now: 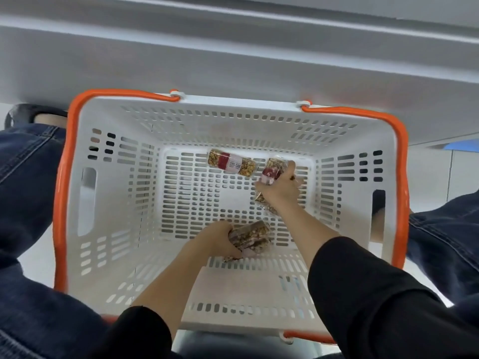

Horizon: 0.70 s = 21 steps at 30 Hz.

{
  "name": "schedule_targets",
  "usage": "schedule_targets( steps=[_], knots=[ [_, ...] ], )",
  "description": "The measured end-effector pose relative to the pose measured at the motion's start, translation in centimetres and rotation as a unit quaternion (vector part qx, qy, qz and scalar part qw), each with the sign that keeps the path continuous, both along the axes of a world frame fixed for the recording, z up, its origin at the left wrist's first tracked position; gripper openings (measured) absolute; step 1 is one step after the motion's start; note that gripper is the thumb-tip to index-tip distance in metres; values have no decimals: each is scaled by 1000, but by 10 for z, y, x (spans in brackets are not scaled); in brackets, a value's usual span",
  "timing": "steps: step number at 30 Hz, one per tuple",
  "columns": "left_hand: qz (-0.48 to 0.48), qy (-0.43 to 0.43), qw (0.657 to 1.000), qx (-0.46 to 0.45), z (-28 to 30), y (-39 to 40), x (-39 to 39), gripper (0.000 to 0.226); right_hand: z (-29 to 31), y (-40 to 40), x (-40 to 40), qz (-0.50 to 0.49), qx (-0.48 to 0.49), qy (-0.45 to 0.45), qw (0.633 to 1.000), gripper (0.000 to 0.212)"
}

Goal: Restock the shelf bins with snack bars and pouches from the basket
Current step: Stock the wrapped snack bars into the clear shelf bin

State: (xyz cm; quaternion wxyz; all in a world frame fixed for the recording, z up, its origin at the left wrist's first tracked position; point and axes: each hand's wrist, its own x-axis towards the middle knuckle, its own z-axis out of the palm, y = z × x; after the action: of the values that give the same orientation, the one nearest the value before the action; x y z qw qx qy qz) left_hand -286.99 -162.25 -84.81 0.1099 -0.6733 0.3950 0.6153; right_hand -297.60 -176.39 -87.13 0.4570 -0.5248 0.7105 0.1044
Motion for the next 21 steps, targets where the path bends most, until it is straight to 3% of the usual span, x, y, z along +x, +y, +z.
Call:
schedule_targets(
  steps=[5, 12, 17, 21],
  knots=[
    [205, 15, 978, 35, 4, 22, 20, 37, 8, 5, 0, -8, -21, -16, 1000, 102],
    [312, 14, 950, 0, 25, -1, 29, 37, 36, 11, -38, -47, 14, -75, 996, 94],
    [354, 28, 933, -49, 53, -9, 25, 39, 74, 12, -47, -104, 40, -174, 978, 88],
    [464, 93, 876, -94, 99, -33, 31, 36, 139, 4, -29, -99, 6, -299, 949, 79]
  ],
)
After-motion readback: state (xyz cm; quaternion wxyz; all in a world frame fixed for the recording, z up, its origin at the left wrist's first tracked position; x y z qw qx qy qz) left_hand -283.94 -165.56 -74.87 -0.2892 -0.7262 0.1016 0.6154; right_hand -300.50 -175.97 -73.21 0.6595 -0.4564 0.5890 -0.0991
